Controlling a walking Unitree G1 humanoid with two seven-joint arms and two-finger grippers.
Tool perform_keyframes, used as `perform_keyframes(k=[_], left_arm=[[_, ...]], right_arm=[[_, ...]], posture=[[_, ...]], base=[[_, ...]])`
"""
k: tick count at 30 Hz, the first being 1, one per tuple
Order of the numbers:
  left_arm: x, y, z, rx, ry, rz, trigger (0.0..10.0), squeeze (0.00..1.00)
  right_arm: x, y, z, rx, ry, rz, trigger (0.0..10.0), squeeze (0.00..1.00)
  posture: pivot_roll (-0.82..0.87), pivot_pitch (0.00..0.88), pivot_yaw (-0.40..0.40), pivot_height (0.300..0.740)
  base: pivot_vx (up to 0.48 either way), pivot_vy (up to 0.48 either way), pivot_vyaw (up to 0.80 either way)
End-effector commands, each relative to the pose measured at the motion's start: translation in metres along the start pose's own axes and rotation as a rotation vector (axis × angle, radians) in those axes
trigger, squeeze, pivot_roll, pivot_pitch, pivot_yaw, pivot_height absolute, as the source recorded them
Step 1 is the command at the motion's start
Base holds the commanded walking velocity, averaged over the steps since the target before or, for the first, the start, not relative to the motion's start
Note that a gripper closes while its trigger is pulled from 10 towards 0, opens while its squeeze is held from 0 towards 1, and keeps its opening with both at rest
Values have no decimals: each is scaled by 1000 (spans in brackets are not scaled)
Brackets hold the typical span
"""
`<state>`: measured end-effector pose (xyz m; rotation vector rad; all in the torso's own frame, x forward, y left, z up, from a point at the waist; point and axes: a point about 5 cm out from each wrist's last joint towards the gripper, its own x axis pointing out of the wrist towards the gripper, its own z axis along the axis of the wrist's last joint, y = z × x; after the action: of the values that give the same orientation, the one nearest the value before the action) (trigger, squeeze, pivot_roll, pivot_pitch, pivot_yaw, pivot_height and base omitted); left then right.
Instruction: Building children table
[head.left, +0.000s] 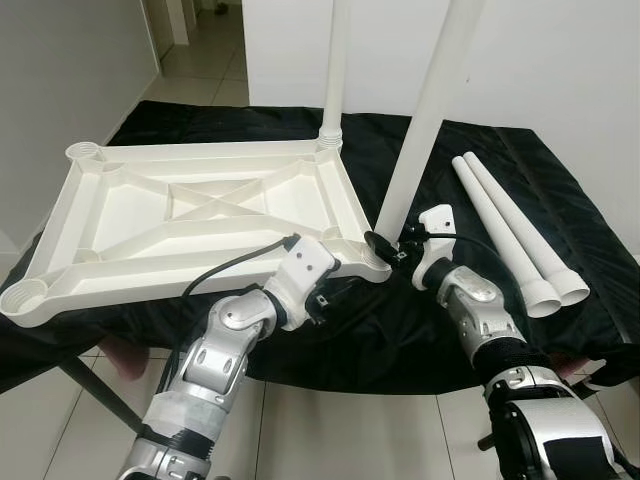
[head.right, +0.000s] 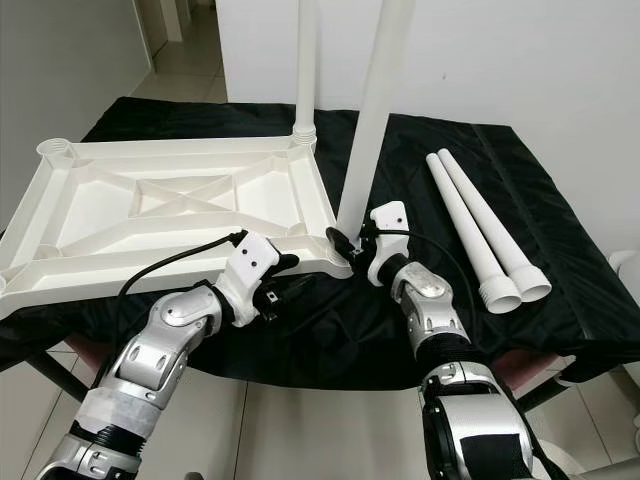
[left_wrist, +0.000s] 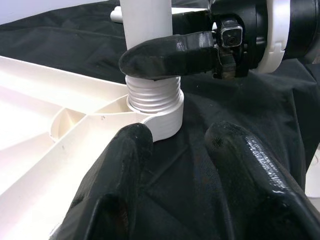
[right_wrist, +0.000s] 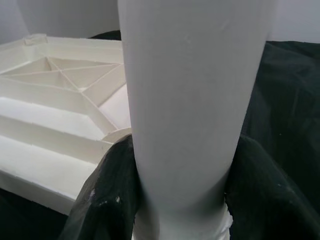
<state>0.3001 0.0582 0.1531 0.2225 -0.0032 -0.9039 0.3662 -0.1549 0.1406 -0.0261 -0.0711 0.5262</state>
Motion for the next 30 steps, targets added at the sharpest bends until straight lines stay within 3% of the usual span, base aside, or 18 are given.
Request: perform_keyframes(k=[1,9,18,24,30], left_arm=[[-1,-2,-1,-10,2,11,10000,0],[-1,-3,-1,-22,3,13,10000,0],[-2,-4,-2,-25,10,11,10000,0],[-3,-4,-2,-35,13,18,10000,0],[-4,-4,-2,-44,15,25,10000,0]], right_arm=[[-2,1,-9,44,26,-50,10000,0],[2,7,-7,30,10,-197,10000,0],[5,18,-2,76,-9,-404,10000,0],[8,42,5,175,-61,-579,10000,0],[13,57,15,199,-102,-576,10000,0]], posture=[[30,0,-29,740],[22,7,-30,740],[15,27,-32,740],[11,43,-27,740],[7,51,-19,740]], base=[[0,0,0],[0,0,0],[0,0,0],[0,0,0],[0,0,0]])
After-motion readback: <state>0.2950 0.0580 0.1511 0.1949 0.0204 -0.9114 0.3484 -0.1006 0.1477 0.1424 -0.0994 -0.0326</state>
